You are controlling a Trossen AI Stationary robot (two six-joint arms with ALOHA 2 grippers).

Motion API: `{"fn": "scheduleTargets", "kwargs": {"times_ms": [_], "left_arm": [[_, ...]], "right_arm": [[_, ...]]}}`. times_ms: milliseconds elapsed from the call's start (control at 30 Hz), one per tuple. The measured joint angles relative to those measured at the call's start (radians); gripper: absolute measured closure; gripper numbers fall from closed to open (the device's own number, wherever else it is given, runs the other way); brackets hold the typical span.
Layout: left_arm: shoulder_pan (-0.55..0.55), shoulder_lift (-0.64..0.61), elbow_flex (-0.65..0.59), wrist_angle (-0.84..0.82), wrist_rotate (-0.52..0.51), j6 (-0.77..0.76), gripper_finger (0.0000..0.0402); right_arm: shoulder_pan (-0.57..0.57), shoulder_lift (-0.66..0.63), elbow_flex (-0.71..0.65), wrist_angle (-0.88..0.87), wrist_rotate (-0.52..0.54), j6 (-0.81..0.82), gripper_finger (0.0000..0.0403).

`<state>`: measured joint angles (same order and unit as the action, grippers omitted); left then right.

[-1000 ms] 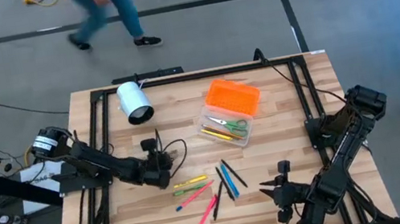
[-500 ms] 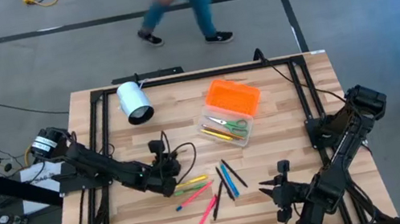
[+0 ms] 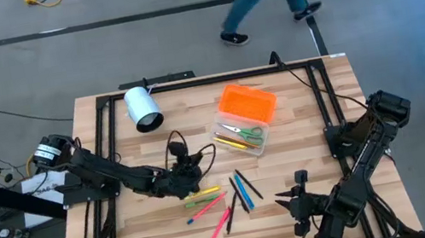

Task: Pick & place school supplies into a supply box
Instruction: Put the yellow pencil into the supply box

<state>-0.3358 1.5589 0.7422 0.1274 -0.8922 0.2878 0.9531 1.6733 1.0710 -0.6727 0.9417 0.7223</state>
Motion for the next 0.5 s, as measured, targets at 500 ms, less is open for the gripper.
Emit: {"fn": "scheduleTargets", "kwargs": {"times_ms": [500], "left_arm": [[0.135, 0.093, 0.037, 0.286, 0.205, 0.198, 0.0401]], "right_arm": [[-0.002, 0.0, 0.0, 0.002, 0.001, -0.016, 0.0326]]}}
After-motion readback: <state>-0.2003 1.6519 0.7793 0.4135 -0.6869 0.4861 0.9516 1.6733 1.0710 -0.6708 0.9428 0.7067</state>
